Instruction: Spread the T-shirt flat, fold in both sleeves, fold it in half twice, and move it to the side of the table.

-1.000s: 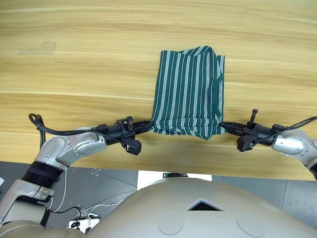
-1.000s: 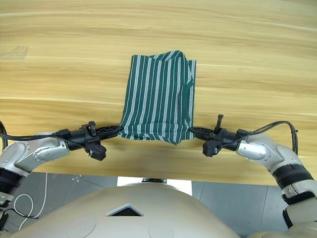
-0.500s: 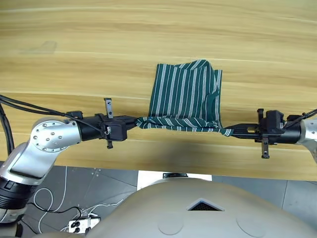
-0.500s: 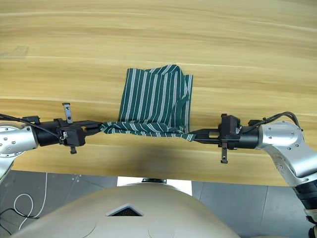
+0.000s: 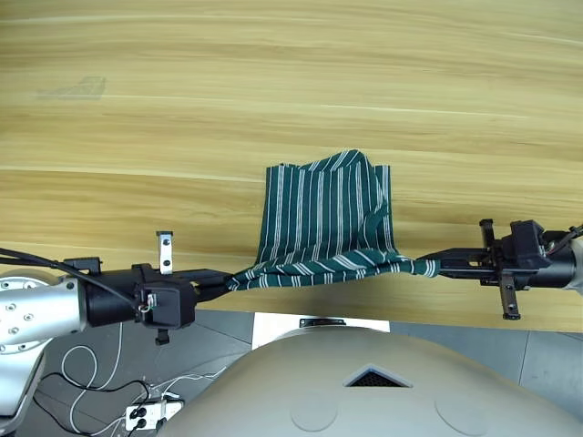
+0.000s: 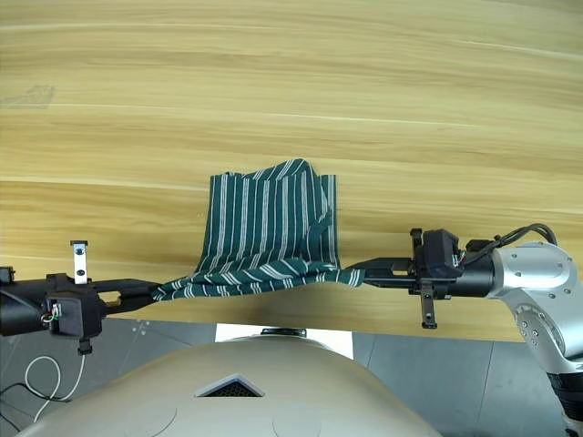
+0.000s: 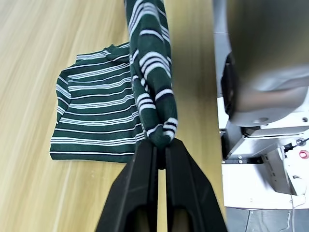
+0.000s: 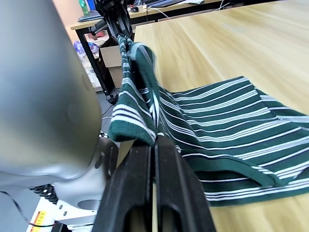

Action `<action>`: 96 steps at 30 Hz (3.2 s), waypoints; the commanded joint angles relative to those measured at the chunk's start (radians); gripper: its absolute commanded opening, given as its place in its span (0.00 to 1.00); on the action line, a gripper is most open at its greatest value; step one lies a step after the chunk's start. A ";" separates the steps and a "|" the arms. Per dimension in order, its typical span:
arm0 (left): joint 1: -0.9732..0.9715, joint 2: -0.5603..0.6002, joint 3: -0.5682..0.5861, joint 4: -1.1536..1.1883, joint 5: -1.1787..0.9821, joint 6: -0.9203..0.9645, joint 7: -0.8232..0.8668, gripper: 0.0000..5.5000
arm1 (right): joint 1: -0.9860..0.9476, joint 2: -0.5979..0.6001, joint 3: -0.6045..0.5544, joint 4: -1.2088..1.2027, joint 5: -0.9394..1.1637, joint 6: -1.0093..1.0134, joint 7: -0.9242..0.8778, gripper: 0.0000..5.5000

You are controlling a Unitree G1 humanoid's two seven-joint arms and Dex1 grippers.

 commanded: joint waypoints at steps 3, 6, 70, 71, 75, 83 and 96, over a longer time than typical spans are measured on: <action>-0.083 0.010 -0.042 0.040 0.043 0.059 -0.005 0.01 | -0.062 0.037 -0.026 0.010 -0.032 0.047 0.022 0.00; -0.192 0.026 -0.110 0.092 0.050 0.092 0.005 0.01 | -0.129 0.075 -0.003 0.059 -0.086 0.051 0.004 0.00; -0.808 -0.710 -0.245 0.458 0.231 0.086 0.915 0.61 | -0.942 0.767 0.518 1.349 -1.127 -0.461 -0.683 0.46; -0.805 -0.712 -0.244 0.455 0.231 0.086 0.917 0.61 | -0.939 0.750 0.510 1.369 -1.132 -0.477 -0.704 0.46; -0.788 -0.705 -0.226 0.444 0.229 0.086 0.920 0.61 | -0.920 0.611 0.394 1.495 -1.085 -0.510 -0.817 0.46; -0.743 -0.710 -0.201 0.397 0.231 0.101 0.928 0.61 | -0.850 0.423 -0.008 1.738 -0.783 -0.420 -0.866 0.46; -0.715 -0.731 -0.214 0.453 0.256 0.060 0.928 0.61 | -0.843 0.432 -0.183 1.699 -0.692 -0.515 -0.955 0.46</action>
